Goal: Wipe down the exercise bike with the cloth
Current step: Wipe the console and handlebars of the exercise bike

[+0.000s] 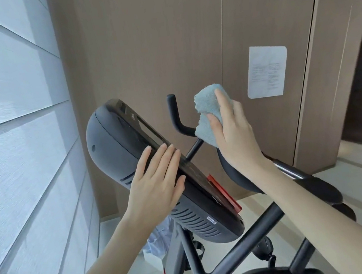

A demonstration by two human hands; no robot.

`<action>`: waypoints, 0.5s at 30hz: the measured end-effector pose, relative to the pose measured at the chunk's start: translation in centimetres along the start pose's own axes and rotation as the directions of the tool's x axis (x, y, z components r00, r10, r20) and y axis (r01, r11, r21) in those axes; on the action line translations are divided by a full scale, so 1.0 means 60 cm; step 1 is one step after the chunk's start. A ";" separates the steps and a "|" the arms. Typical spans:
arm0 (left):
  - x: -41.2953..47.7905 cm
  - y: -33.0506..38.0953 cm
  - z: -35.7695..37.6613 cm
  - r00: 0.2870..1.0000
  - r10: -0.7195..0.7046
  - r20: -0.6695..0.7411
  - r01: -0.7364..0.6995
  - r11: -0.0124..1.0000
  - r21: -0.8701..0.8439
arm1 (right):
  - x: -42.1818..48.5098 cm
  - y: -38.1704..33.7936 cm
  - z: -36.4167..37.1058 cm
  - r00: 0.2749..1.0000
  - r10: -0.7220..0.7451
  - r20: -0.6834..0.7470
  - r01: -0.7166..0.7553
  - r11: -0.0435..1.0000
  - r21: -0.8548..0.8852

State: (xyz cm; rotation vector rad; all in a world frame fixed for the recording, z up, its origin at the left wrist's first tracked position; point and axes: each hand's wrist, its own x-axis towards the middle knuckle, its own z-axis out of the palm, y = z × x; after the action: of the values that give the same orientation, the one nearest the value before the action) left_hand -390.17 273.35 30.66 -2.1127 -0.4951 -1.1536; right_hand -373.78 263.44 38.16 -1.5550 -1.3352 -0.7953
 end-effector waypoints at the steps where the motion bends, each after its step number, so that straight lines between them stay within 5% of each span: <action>1: -0.001 0.000 0.000 1.000 0.002 0.001 -0.002 1.000 0.001 | -0.009 0.000 -0.001 1.000 -0.020 0.002 0.020 0.999 -0.041; 15: -0.024 -0.007 0.013 0.997 0.078 0.014 -0.079 0.996 0.049 | 0.000 0.005 -0.002 0.994 -0.092 0.059 0.096 0.993 -0.062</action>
State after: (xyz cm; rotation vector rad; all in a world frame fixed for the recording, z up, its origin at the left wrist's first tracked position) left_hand -390.71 274.16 29.31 -2.0794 -0.4375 -1.0746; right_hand -373.49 263.35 38.11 -1.5849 -1.4452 -0.8667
